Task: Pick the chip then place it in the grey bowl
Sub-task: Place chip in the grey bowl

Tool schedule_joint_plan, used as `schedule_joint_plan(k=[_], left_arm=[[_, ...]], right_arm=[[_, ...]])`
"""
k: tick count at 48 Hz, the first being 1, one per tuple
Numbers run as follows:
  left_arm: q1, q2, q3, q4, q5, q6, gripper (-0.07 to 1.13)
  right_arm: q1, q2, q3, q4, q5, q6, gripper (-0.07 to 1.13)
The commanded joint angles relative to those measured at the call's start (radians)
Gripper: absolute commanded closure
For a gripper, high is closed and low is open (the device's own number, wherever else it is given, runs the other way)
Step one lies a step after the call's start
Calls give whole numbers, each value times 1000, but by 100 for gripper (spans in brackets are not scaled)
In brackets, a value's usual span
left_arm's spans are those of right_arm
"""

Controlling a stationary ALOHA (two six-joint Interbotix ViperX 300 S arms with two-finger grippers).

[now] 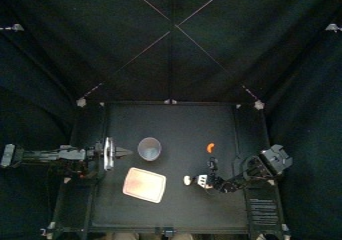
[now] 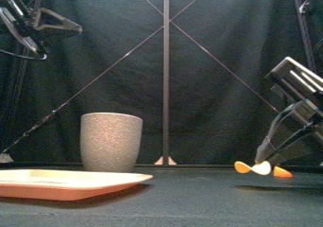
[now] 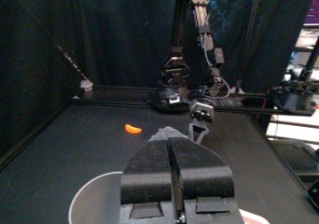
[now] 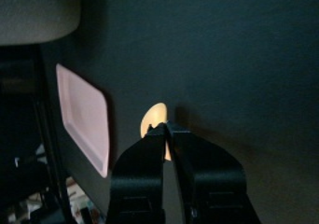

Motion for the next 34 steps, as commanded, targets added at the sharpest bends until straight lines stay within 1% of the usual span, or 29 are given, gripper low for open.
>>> schedule_joint_plan(k=[1, 11, 15, 19, 27, 28, 34], left_arm=[[0, 2, -14, 0, -6, 2, 106], [0, 3, -14, 2, -6, 2, 106], [2, 3, -11, 3, -6, 5, 106], [6, 3, -9, 15, -6, 6, 106], [17, 3, -9, 43, -2, 6, 106], [17, 3, -9, 44, -2, 6, 106], [17, 3, -11, 46, -2, 6, 106]], right_arm=[[-21, -32, -11, -78, 0, 5, 63], [-74, -57, -20, -153, 17, -3, 63], [-115, -77, -37, -233, 17, -8, 63], [-201, -107, -57, -419, 17, -37, 63], [-417, -143, -101, -914, 23, -183, 63], [-459, -144, -112, -999, 25, -206, 63], [-614, -147, -173, -1301, 28, -282, 63]])
